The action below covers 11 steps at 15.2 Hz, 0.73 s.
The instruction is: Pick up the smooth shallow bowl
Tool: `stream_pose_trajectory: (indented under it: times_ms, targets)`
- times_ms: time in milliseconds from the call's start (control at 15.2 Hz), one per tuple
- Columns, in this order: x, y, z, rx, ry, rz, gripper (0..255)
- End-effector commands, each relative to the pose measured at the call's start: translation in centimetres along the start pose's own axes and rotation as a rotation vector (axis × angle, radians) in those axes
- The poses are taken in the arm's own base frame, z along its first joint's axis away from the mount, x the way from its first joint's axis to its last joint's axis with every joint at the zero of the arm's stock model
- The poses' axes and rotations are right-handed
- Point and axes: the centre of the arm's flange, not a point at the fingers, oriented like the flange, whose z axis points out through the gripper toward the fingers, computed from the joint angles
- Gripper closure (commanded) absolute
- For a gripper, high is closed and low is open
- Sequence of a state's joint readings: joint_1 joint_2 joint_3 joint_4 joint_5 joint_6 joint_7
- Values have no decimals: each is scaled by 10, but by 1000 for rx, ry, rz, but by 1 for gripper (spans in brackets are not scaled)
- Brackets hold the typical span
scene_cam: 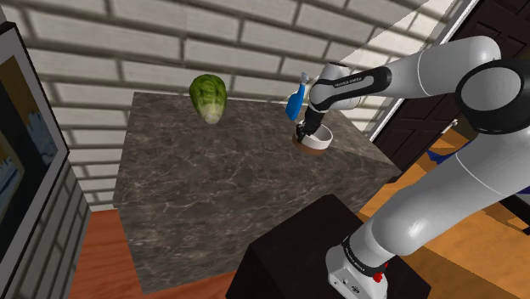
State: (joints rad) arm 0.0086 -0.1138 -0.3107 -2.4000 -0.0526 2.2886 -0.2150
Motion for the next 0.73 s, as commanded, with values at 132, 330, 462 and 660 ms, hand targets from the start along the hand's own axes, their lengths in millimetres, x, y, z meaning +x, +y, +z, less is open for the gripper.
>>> stream_pose_trajectory:
  times_ms: [132, 330, 462, 660]
  targets:
    - [0, 0, 1, 0, 0, 0, 255]
    - [0, 0, 1, 0, 0, 0, 255]
    - [0, 0, 0, 0, 0, 0, 255]
    - [0, 0, -15, 0, 0, 0, 255]
